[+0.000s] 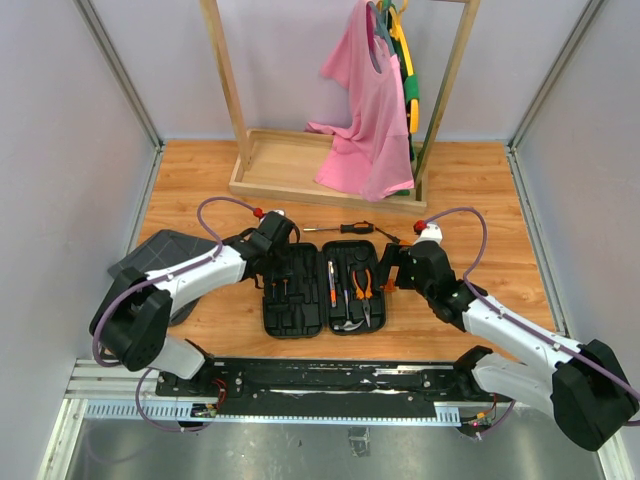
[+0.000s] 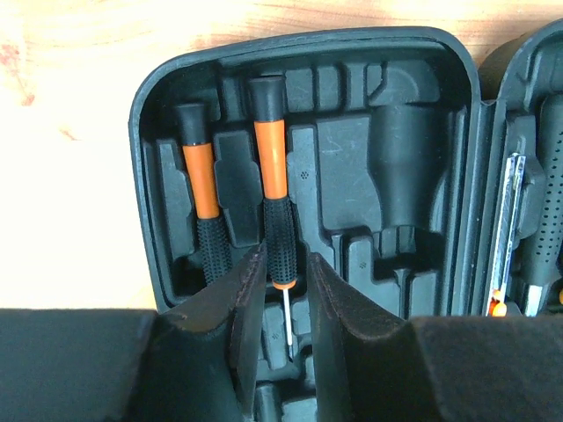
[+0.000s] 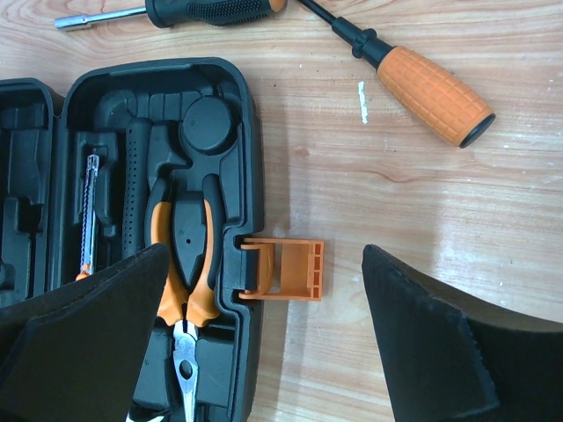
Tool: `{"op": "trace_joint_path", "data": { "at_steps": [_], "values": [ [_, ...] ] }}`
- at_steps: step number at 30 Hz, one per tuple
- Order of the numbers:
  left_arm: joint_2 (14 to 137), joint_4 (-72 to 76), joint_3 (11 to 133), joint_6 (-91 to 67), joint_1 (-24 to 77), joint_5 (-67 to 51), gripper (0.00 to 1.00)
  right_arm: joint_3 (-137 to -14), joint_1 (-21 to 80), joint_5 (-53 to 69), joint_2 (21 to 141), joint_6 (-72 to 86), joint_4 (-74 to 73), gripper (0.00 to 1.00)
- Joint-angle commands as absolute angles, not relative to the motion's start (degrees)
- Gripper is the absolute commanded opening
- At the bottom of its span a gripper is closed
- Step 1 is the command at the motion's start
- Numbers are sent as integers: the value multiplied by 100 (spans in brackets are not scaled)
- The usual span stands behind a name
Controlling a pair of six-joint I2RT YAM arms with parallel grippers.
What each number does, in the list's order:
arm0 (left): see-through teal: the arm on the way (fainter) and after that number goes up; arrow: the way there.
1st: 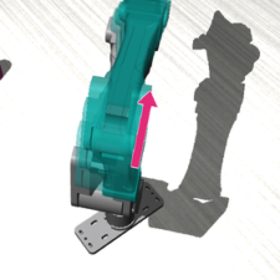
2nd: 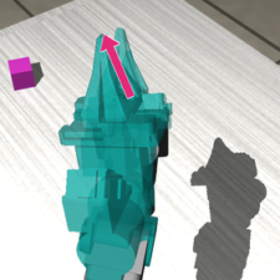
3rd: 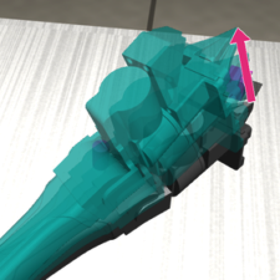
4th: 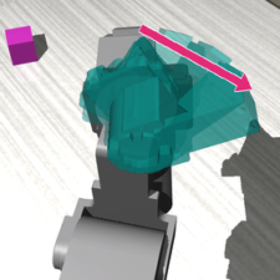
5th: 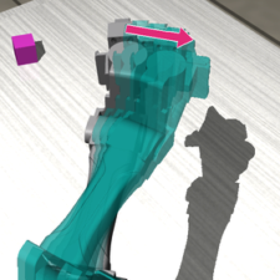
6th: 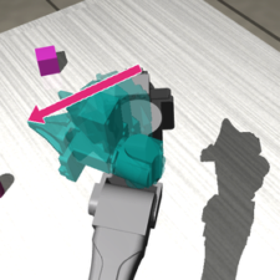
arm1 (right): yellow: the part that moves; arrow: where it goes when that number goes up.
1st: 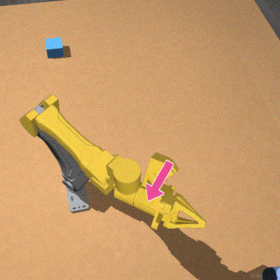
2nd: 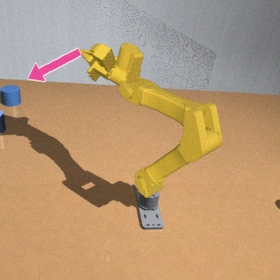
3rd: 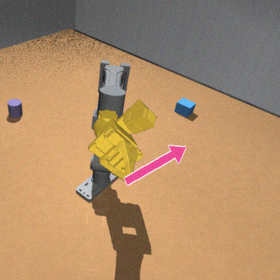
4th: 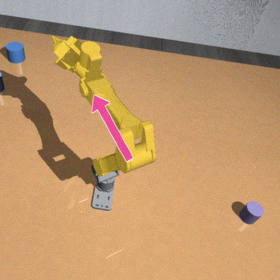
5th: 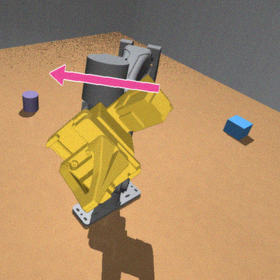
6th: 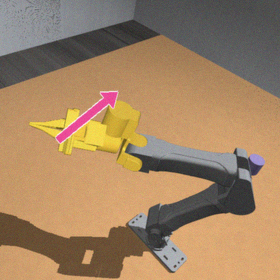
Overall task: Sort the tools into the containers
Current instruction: Adjust the storage box at the center of the board.
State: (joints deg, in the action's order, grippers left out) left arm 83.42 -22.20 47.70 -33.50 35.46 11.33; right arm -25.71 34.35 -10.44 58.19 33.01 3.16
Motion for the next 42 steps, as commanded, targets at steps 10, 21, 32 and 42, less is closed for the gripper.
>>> {"op": "trace_joint_path", "data": {
  "at_steps": [10, 21, 32, 42],
  "values": [
    [8181, -2241, 4820, -3421, 3597, 1001, 26, -2540, 3366, -949, 5957, 3372, 476, 91],
    [8420, -2132, 4763, -3440, 3595, 1063, 22, -2518, 3362, -973, 5961, 3361, 492, 91],
    [8428, -2272, 4746, -3469, 3595, 1222, 19, -2491, 3365, -987, 6063, 3367, 581, 91],
    [8658, -2300, 4717, -3426, 3595, 1326, 17, -2487, 3366, -905, 6156, 3399, 676, 91]
  ]
}}
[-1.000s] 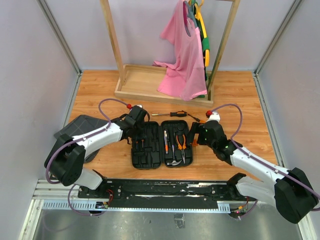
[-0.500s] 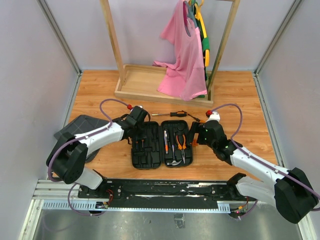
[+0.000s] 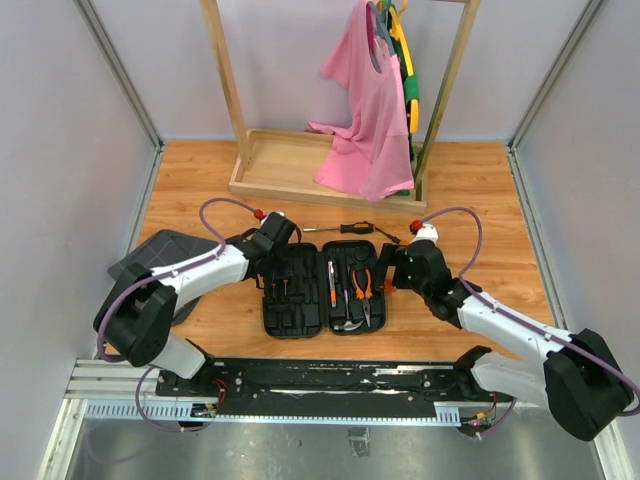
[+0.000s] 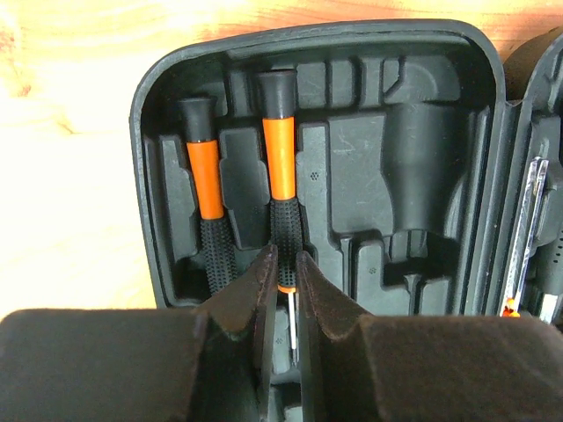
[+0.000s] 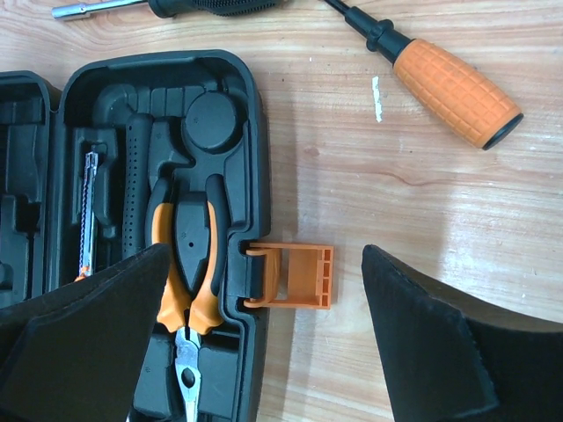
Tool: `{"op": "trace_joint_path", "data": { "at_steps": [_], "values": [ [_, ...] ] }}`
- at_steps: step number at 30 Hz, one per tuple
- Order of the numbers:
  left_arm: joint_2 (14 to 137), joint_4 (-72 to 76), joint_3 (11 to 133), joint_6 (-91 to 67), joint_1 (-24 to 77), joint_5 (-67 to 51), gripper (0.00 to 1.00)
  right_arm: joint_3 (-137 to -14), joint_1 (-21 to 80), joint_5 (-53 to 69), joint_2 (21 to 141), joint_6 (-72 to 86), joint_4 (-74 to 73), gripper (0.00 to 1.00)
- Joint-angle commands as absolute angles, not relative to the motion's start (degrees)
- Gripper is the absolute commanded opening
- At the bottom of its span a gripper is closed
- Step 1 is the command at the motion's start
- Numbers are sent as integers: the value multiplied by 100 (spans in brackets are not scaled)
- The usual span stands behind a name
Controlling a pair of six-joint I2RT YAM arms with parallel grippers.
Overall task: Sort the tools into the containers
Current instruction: Adjust the storage box at the center of the board.
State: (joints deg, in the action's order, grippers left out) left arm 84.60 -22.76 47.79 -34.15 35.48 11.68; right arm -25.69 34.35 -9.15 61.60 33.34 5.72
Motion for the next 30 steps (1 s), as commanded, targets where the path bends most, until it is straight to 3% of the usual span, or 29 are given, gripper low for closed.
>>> {"op": "trace_joint_path", "data": {
  "at_steps": [1, 19, 30],
  "values": [
    [8690, -2320, 4726, -3406, 3595, 1319, 17, -2483, 3366, -910, 6136, 3401, 669, 91],
    [9320, -3219, 5123, -3072, 3595, 1369, 8, -2509, 3366, -911, 6061, 3333, 623, 91],
    [10109, -3044, 4903, -3050, 3595, 1107, 5, -2521, 3366, -914, 6106, 3322, 628, 91]
  ]
}}
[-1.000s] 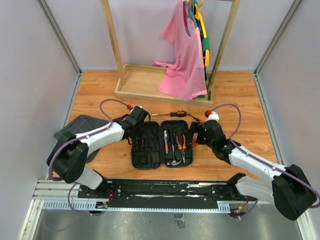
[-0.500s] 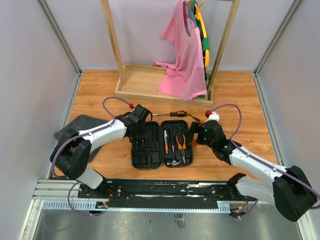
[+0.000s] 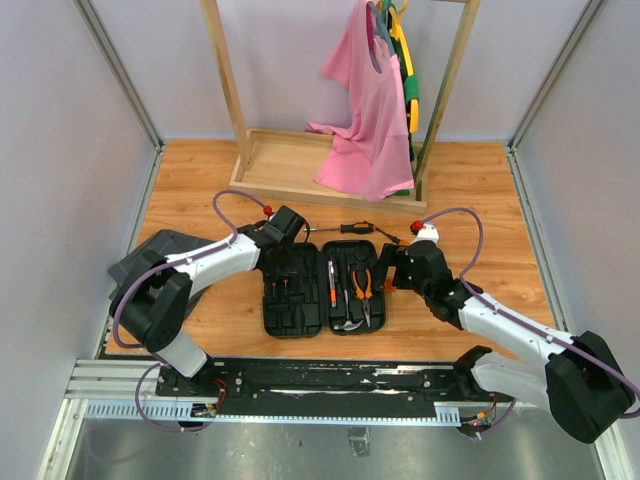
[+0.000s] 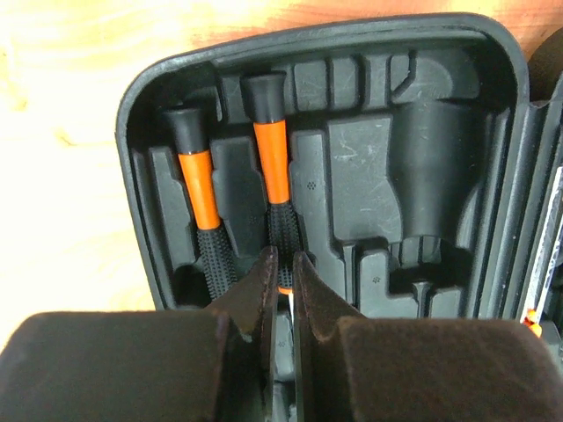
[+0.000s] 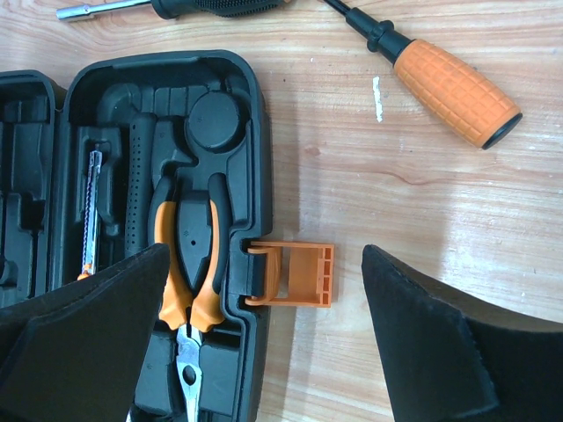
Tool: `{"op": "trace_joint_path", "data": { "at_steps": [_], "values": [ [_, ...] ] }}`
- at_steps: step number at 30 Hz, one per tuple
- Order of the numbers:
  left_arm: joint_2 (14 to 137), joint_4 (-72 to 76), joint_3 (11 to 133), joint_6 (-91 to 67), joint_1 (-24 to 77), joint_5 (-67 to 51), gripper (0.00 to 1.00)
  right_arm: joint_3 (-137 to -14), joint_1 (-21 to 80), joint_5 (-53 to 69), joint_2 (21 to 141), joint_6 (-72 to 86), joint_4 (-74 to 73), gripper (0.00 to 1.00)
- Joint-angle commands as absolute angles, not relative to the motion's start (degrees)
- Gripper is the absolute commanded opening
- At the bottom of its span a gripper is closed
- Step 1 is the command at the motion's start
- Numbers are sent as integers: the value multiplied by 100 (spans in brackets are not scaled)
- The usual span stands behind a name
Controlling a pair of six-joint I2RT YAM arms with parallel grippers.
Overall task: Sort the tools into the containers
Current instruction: Adjust the storage box at the center of the board.
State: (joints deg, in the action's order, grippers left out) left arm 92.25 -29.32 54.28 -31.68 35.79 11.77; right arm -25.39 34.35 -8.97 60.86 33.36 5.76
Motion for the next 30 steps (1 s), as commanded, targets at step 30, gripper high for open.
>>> {"op": "trace_joint_path", "data": {
  "at_steps": [30],
  "values": [
    [8565, -2409, 6674, -2828, 3595, 1750, 39, -3194, 3366, -1138, 5310, 2752, -753, 94]
  ]
}}
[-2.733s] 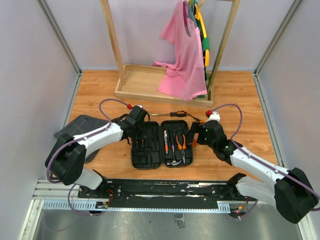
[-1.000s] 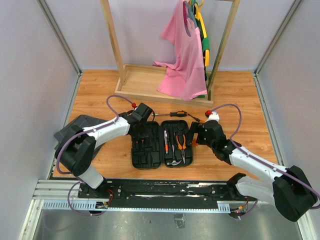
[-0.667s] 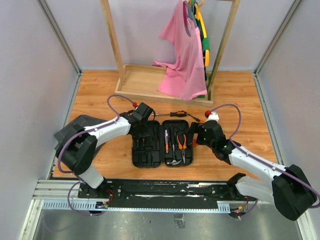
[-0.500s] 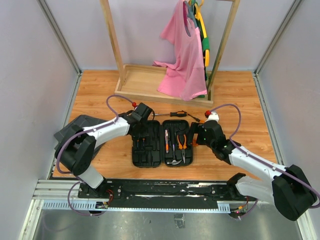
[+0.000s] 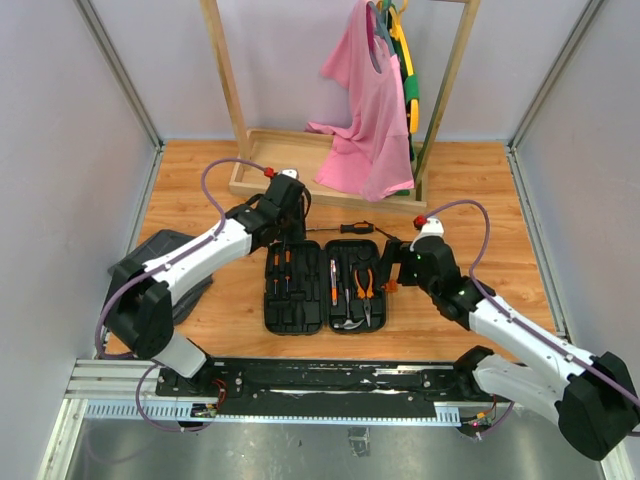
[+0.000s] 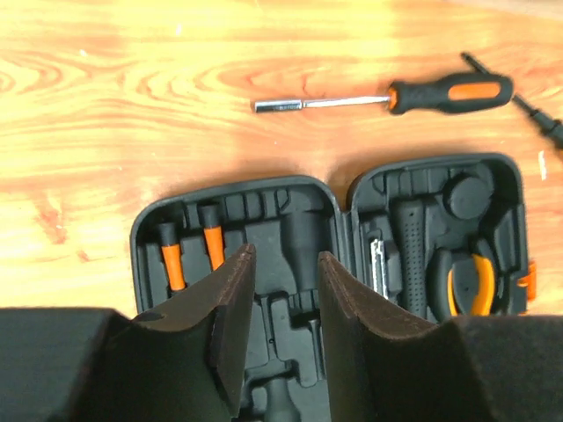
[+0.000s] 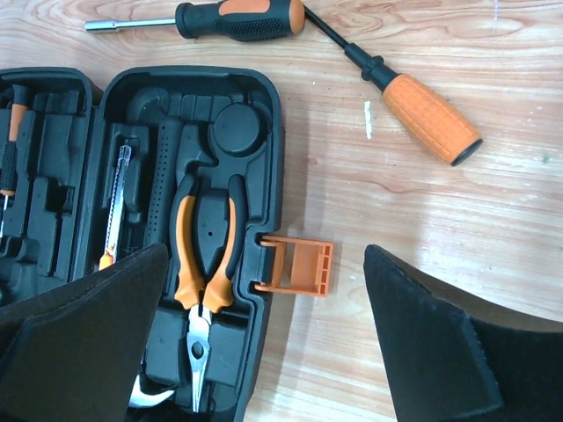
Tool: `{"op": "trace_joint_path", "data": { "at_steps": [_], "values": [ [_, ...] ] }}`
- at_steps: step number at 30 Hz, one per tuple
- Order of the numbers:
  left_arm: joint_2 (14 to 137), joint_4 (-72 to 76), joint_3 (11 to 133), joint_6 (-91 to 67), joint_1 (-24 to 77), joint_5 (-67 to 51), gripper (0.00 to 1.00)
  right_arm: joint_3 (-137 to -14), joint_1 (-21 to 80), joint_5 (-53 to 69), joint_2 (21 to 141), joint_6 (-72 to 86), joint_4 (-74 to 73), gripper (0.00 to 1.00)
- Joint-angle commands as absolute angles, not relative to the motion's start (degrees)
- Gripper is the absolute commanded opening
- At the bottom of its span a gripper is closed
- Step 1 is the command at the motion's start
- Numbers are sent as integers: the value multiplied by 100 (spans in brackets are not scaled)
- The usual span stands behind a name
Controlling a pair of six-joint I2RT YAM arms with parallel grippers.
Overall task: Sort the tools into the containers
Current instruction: Adjust the storage box at the center of the board, then pick up the screwdriver from the center of the board.
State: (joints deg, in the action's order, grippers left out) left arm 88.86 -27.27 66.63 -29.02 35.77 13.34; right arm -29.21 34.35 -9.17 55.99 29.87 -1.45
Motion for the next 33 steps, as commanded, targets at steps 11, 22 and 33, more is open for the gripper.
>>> {"op": "trace_joint_path", "data": {
  "at_steps": [11, 22, 33],
  "values": [
    [7198, -211, 5132, -2605, 3587, 1787, 45, -4144, 3347, -1326, 5912, 1785, -2468, 97],
    [6677, 1077, 4018, -2663, 3586, 2522, 51, -5019, 2690, -678, 7358, 1250, -2424, 93],
    [6420, 1623, 3117, -2726, 3586, 3183, 54, -5840, 1983, -323, 8814, 813, -2434, 87]
  ]
}}
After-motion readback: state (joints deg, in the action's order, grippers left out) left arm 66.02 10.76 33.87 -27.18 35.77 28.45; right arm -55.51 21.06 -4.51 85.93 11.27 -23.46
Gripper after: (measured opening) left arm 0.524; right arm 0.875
